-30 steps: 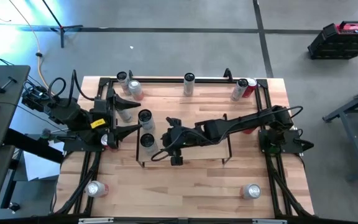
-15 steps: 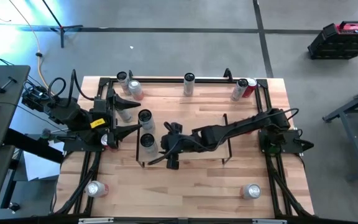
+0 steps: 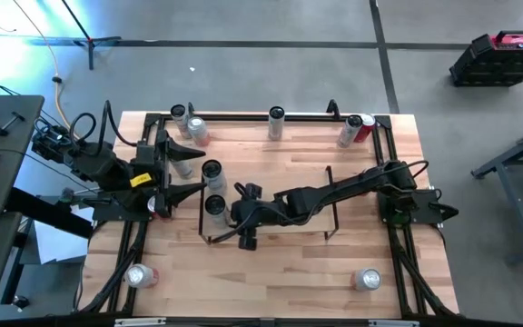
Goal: Place canned beverage on shelf
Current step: Put the bottom white blue soda can aligned with the other white blue soda can on the shelf
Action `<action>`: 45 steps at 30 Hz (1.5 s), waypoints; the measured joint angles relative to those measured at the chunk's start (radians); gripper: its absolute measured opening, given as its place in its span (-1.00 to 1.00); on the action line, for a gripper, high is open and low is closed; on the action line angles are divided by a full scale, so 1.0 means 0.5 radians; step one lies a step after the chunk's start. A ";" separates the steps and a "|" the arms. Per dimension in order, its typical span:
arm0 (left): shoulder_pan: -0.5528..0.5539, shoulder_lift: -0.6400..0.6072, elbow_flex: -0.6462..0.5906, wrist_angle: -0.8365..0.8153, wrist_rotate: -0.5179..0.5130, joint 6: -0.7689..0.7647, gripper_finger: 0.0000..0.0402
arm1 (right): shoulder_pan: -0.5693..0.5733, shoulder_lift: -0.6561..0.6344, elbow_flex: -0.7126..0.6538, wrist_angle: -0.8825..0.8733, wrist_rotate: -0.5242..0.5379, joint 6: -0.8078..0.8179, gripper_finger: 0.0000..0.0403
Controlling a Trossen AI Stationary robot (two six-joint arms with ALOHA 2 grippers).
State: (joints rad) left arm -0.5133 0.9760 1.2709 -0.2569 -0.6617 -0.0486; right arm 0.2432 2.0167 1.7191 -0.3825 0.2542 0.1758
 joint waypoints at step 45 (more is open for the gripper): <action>0.000 0.000 0.000 -0.019 0.002 -0.001 0.70 | -0.069 -0.002 0.000 0.102 -0.088 -0.179 -0.09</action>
State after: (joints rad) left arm -0.5133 0.9760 1.2709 -0.2665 -0.6609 -0.0489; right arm 0.2085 2.0155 1.7191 -0.3317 0.2104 0.0861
